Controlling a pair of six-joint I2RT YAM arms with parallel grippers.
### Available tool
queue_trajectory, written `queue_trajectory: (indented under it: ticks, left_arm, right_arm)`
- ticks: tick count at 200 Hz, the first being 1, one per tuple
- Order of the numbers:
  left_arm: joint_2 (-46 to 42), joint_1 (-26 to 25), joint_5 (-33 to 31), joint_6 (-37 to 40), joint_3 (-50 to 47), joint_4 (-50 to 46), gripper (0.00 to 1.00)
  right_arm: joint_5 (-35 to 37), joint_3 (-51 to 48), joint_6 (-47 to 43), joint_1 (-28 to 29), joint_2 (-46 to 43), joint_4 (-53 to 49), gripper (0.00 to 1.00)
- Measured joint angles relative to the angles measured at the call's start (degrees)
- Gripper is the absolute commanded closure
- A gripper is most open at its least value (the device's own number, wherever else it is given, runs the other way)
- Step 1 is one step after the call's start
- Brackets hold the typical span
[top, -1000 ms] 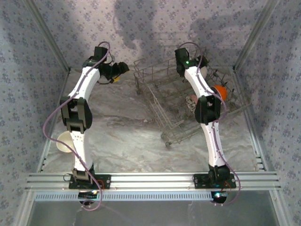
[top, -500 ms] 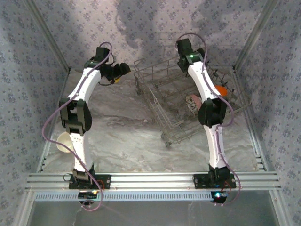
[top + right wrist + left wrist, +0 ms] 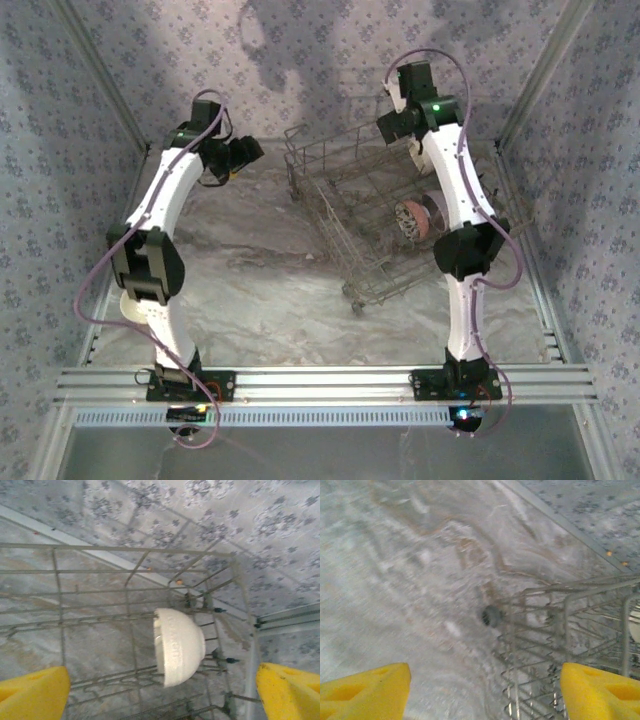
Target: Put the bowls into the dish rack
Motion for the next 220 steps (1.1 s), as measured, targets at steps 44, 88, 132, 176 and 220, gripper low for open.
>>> queue_trajectory:
  ticks: [44,88,132,176,220]
  left_arm:
    - [-16.20,6.14,-6.38,-7.21,-17.64,-4.90,0.20]
    - [-31.87,14.40,-10.97,-13.33,-31.15,-12.07,0.21]
    - [-37.16,21.84,-13.86,-14.53,-37.18,-17.79,0.20]
    - [-32.04,28.79,-16.59,-10.69,-40.87,-19.15,0.20]
    - [-24.87,29.64,-17.11,-7.63,-42.58,-17.62,0.21]
  right_arm:
    - [-10.29,-3.65,3.78,-0.55,-3.52,-1.79,0.04]
    - [-17.16,-5.79,4.98,1.31,-4.22,-1.49,0.07]
    - [-20.94,-10.01,5.79,1.90,-4.96,0.28,0.08]
    - [-21.29,-16.17,5.86,2.10,-7.89,1.18,0.08]
    - [-21.14,-21.33,6.10,0.85,-13.38,2.78,0.08]
